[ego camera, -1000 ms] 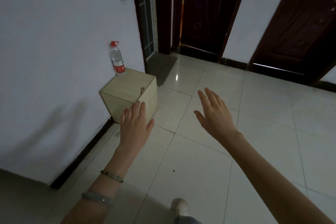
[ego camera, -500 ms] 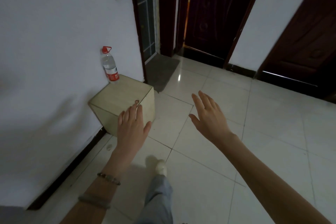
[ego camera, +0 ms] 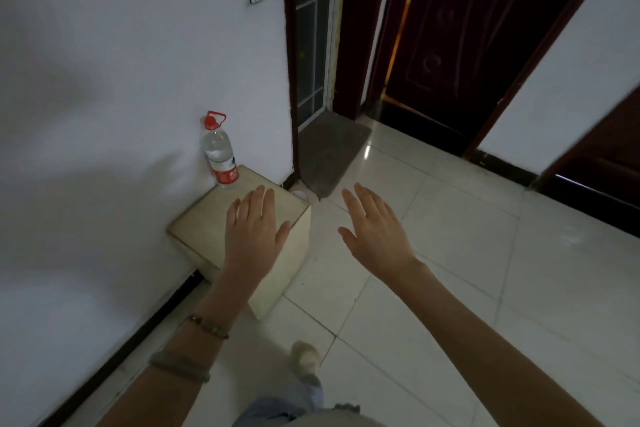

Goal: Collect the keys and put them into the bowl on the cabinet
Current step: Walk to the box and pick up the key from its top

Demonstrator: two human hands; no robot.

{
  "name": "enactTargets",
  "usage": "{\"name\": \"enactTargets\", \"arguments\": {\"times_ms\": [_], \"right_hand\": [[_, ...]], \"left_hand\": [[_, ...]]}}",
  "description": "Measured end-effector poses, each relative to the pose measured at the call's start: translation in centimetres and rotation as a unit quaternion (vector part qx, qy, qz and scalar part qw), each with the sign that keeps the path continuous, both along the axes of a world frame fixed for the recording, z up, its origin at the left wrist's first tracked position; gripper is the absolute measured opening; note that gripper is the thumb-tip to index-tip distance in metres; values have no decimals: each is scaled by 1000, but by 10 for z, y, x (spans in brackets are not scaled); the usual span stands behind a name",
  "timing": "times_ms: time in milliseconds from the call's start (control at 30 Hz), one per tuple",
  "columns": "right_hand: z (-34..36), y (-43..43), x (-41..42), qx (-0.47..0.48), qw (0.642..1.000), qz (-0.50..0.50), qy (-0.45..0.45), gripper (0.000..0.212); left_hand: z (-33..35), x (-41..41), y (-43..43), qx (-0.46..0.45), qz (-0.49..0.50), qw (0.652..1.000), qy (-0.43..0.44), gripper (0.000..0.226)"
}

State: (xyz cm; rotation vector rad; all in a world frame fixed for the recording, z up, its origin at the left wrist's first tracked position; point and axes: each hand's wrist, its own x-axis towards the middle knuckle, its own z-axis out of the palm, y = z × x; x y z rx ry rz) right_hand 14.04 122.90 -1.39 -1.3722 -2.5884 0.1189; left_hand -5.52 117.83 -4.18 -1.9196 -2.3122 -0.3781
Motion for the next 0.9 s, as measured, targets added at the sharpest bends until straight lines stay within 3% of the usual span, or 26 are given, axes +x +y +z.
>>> {"name": "enactTargets", "arguments": {"times_ms": [433,900], "right_hand": [[-4,138,-88,-30,992,119,10,62],[-28,221,-144,-29,946,323,-1,58]], "left_hand": [[-3,-60,77,-10,105,994,-37,60],[-18,-66,107,-24,298,954,-39,61]]}}
